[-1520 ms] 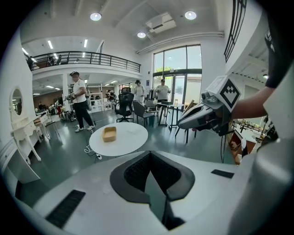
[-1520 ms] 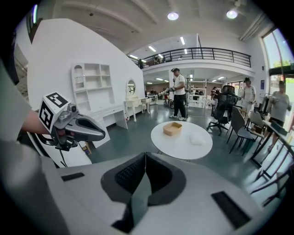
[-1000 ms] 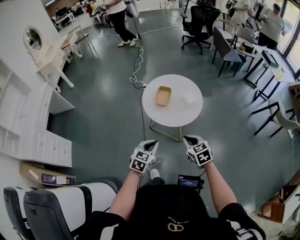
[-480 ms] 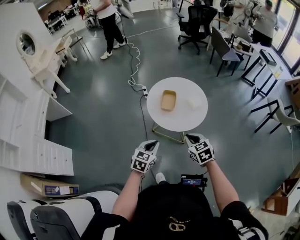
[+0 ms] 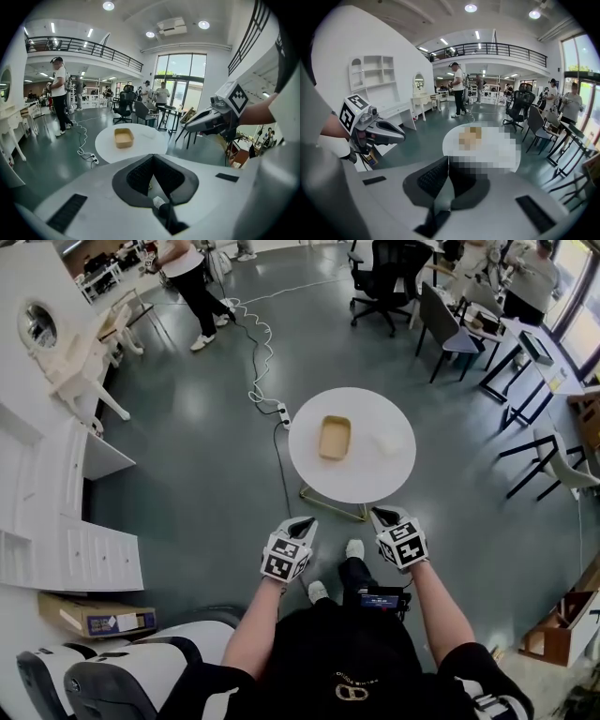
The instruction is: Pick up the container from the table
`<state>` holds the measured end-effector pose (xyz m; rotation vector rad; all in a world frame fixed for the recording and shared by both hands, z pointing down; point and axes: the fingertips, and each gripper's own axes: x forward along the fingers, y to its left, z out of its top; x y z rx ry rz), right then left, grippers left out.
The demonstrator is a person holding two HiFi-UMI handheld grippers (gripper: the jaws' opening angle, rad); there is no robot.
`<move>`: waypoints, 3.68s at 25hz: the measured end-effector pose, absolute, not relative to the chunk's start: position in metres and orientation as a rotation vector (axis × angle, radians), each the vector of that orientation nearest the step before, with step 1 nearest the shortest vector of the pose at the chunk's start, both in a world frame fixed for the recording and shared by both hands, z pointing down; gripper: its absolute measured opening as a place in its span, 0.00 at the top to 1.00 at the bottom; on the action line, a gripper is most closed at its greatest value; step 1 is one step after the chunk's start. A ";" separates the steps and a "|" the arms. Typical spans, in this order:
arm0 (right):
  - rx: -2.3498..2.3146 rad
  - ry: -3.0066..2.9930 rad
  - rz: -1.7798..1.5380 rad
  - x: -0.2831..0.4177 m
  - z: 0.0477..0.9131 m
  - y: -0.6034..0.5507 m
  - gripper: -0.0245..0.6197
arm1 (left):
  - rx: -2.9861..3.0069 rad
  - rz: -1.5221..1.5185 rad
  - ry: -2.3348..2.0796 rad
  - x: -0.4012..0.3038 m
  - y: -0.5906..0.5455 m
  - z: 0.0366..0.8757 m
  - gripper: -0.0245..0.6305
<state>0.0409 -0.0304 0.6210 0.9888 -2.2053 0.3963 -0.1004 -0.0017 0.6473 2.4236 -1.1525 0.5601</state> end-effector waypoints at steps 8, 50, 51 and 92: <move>0.943 -2.241 0.418 0.035 0.629 -0.097 0.86 | 2.382 0.587 -1.185 -0.097 -0.053 0.651 0.95; 0.858 -2.287 0.474 0.031 0.632 -0.255 0.86 | 2.282 0.643 -1.289 -0.122 -0.206 0.649 0.95; 0.863 -2.285 0.478 0.032 0.632 -0.254 0.86 | 2.284 0.644 -1.284 -0.121 -0.206 0.650 0.95; 0.724 -2.290 0.568 0.032 0.669 -0.298 0.86 | 2.036 0.831 -1.221 -0.093 -0.286 0.741 0.72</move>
